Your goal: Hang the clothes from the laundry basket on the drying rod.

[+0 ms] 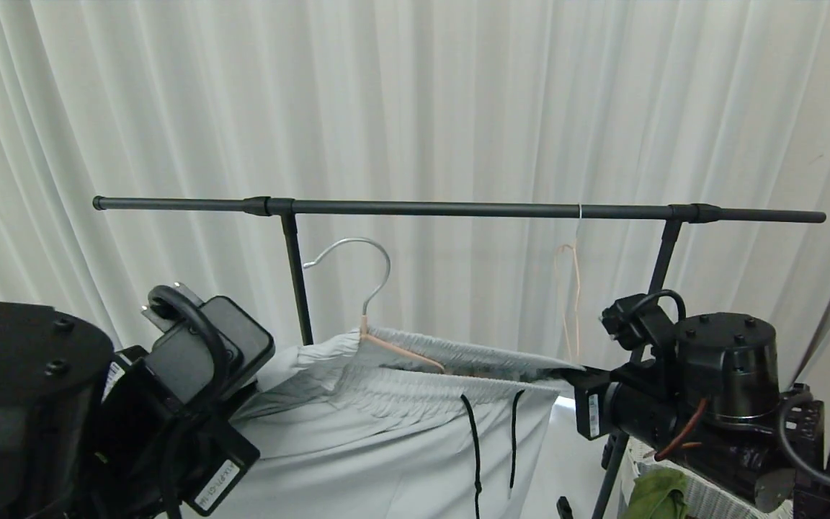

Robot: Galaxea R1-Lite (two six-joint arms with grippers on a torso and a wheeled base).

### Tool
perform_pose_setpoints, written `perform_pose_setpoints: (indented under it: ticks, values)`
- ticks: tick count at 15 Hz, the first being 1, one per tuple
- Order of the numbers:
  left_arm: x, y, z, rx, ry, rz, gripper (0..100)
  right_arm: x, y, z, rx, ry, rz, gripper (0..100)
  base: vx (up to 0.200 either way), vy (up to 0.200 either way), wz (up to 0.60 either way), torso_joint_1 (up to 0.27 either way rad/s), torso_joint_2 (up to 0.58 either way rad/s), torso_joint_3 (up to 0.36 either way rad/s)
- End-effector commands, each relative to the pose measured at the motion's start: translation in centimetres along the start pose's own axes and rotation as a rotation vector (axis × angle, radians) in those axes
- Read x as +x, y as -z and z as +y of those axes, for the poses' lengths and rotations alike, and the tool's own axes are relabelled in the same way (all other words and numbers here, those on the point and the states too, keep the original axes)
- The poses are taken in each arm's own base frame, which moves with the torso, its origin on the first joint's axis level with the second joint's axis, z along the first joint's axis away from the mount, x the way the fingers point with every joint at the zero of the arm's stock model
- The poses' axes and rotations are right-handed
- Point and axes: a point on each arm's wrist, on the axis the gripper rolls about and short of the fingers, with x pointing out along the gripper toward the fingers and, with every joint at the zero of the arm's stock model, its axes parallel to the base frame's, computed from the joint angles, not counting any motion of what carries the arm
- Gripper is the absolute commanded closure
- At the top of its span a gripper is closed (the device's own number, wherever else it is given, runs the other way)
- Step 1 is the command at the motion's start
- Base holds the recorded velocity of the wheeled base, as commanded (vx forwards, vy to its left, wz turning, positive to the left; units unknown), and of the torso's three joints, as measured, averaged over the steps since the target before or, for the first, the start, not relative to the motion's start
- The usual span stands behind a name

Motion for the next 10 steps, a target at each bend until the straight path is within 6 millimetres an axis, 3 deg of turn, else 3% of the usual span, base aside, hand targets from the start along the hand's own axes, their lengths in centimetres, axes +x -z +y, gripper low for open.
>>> perform_pose_setpoints:
  ticks: [1, 3, 7, 8, 10]
  values:
    - [2.2, -0.7, -1.5, -0.025, -0.020, 0.038, 100, -2.0, -0.7, 1.0, -0.068, -0.085, -0.011, 100, 0.000, 0.000, 0.00, 0.000, 0.00, 0.000]
    - [3.2, -1.1, -2.0, -0.082, -0.065, 0.035, 100, -3.9, -0.5, 2.5, -0.124, -0.157, 0.018, 100, 0.000, 0.000, 0.00, 0.000, 0.00, 0.000]
    - [3.2, -1.2, -2.1, -0.147, -0.084, 0.027, 100, -7.6, 0.2, 5.5, -0.199, -0.324, 0.047, 100, 0.000, 0.000, 0.00, 0.000, 0.00, 0.000]
    - [3.1, -1.2, -2.1, -0.161, -0.081, 0.021, 100, -8.0, 0.4, 5.7, -0.212, -0.339, 0.060, 0, 0.000, 0.000, 0.00, 0.000, 0.00, 0.000]
    - [2.7, -1.4, -2.3, -0.177, -0.067, 0.004, 100, -8.2, 0.9, 5.6, -0.229, -0.339, 0.071, 0, 0.000, 0.000, 0.00, 0.000, 0.00, 0.000]
